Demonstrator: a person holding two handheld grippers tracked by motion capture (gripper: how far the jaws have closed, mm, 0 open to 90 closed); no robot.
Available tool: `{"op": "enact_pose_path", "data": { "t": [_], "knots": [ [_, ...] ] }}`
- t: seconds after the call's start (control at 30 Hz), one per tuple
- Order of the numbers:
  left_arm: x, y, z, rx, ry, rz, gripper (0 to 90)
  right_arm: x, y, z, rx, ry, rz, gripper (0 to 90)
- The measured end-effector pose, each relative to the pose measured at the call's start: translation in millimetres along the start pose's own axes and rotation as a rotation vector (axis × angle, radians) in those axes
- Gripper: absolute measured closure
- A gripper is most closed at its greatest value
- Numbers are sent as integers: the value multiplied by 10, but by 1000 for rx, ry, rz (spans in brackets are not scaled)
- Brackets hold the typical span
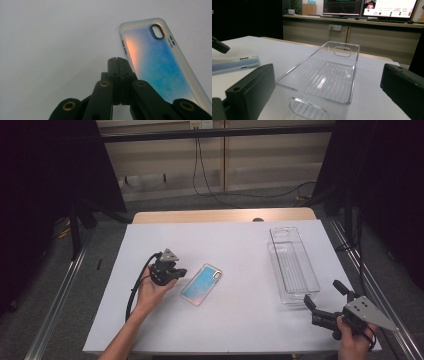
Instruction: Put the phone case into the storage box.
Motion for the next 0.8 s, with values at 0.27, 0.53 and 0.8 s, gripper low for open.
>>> {"op": "enact_pose_path", "data": {
  "t": [0.27, 0.53, 0.8],
  "knots": [
    [-67, 29, 156, -34, 105, -6, 804, -6, 0, 6, 0, 2, -1, 0],
    [-36, 59, 268, 17, 158, 44, 620, -11, 5, 9, 4, 3, 2, 0],
    [15, 55, 326, -8, 172, 68, 264, -6, 4, 2, 2, -1, 3, 0]
  ]
}}
Point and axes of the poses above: each handheld gripper's, and its own axes: z roughly backward along the jaws, x roughly out of its underside, y roughly to its right, the point moved 9 cm from there along -z, roughly forward along the jaws, and after that the axes turned 4 degrees about z, right-handed, at the moved point
